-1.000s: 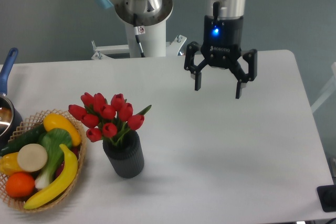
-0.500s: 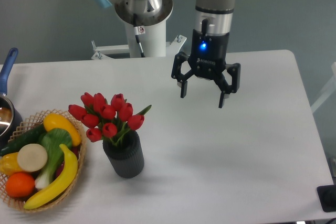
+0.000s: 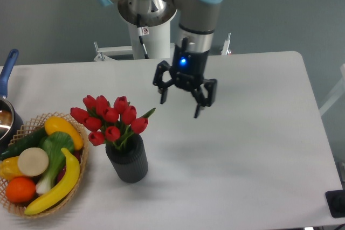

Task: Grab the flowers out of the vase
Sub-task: 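Lower the open gripper around the tulip stems above the vase rim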

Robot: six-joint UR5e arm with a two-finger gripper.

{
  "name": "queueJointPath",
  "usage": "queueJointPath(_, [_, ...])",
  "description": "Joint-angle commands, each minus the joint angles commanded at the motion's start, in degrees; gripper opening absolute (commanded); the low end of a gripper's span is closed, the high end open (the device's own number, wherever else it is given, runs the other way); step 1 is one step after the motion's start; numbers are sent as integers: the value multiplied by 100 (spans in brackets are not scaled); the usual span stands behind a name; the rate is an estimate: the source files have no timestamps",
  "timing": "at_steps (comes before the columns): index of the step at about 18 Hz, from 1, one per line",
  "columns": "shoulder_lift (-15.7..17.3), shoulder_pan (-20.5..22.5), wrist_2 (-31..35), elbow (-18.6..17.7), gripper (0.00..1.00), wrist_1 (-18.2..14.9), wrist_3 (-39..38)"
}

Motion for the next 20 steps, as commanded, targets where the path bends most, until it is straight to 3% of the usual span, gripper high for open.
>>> queueJointPath(7, [-149, -80, -931, -79, 100, 35, -9])
queueJointPath(15, [-500, -264, -1238, 52, 100, 658, 0])
queueJointPath(20, [-633, -299, -1590, 79, 100, 747, 465])
